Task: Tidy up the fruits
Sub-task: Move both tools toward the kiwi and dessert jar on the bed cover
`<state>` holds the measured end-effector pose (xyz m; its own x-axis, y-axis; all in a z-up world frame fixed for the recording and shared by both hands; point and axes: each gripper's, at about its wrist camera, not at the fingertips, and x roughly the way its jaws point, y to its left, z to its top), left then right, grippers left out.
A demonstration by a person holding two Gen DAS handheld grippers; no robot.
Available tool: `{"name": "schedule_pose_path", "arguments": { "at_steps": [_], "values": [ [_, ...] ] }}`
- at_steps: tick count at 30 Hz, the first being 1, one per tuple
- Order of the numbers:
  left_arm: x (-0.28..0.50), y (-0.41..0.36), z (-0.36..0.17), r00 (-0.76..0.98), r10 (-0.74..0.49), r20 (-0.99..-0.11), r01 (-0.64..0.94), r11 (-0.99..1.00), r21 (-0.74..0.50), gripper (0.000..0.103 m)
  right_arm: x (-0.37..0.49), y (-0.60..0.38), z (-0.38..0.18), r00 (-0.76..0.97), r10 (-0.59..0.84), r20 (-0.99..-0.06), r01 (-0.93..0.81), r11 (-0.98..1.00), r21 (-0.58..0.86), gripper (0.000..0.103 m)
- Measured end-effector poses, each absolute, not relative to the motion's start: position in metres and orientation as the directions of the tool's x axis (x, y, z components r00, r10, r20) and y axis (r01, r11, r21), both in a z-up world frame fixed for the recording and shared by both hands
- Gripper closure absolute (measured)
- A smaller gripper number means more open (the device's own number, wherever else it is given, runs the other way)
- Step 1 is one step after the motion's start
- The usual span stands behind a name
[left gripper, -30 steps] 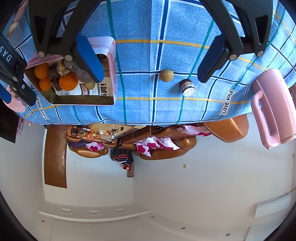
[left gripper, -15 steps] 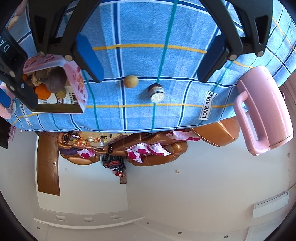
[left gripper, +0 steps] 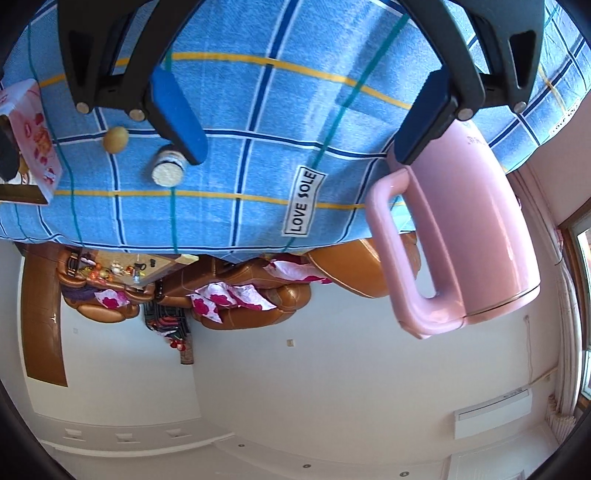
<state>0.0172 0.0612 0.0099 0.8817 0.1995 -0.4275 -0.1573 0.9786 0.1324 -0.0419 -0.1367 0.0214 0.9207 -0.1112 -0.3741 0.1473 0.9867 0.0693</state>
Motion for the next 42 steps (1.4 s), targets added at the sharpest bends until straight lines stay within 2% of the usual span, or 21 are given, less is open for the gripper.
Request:
{"name": "schedule_pose_path", "arguments": {
  "at_steps": [5, 12, 14, 16, 20, 24, 28, 29, 31, 35, 38, 42],
  "values": [
    [0.025, 0.084, 0.005, 0.852, 0.216, -0.477, -0.210, 0.975, 0.067, 0.000, -0.015, -0.119, 0.016, 0.896, -0.068, -0.439, 0.112, 0.991, 0.073, 0.011],
    [0.032, 0.092, -0.003, 0.815, 0.213, -0.540, -0.218, 0.974, 0.055, 0.000, 0.041, -0.104, -0.006, 0.790, 0.045, -0.612, 0.019, 0.995, 0.098, 0.011],
    [0.035, 0.093, -0.004, 0.807, 0.209, -0.553, -0.215, 0.975, 0.054, 0.000, 0.055, -0.102, -0.013, 0.759, 0.058, -0.649, 0.005, 0.996, 0.094, 0.018],
    [0.037, 0.095, -0.006, 0.798, 0.208, -0.566, -0.214, 0.975, 0.057, 0.000, 0.066, -0.097, -0.019, 0.724, 0.065, -0.686, -0.012, 0.997, 0.082, 0.032],
    [0.039, 0.094, -0.008, 0.786, 0.205, -0.583, -0.208, 0.976, 0.063, 0.000, 0.080, -0.092, -0.030, 0.671, 0.072, -0.738, -0.027, 0.997, 0.073, 0.034],
    [0.039, 0.091, -0.009, 0.785, 0.202, -0.585, -0.195, 0.978, 0.076, 0.000, 0.087, -0.088, -0.038, 0.627, 0.072, -0.776, -0.039, 0.997, 0.061, 0.049],
    [0.040, 0.091, -0.009, 0.783, 0.197, -0.590, -0.190, 0.979, 0.074, 0.000, 0.084, -0.083, -0.037, 0.626, 0.055, -0.778, -0.053, 0.998, 0.027, 0.053],
    [0.041, 0.092, -0.010, 0.783, 0.194, -0.590, -0.189, 0.979, 0.072, 0.000, 0.083, -0.082, -0.037, 0.627, 0.050, -0.778, -0.054, 0.998, 0.021, 0.056],
    [0.042, 0.092, -0.010, 0.784, 0.189, -0.592, -0.184, 0.981, 0.069, 0.000, 0.080, -0.084, -0.036, 0.630, 0.056, -0.775, -0.059, 0.998, 0.024, 0.071],
    [0.044, 0.090, -0.012, 0.782, 0.163, -0.602, -0.153, 0.986, 0.067, 0.000, 0.071, -0.089, -0.032, 0.650, 0.080, -0.756, -0.064, 0.997, 0.051, 0.071],
    [0.045, 0.089, -0.013, 0.784, 0.139, -0.605, -0.133, 0.990, 0.055, 0.000, 0.055, -0.094, -0.017, 0.734, 0.120, -0.668, -0.084, 0.993, 0.085, 0.071],
    [0.044, 0.085, -0.012, 0.795, 0.073, -0.602, -0.078, 0.997, 0.018, 0.000, 0.026, -0.097, 0.005, 0.851, 0.185, -0.492, -0.146, 0.982, 0.116, 0.071]
  ]
}}
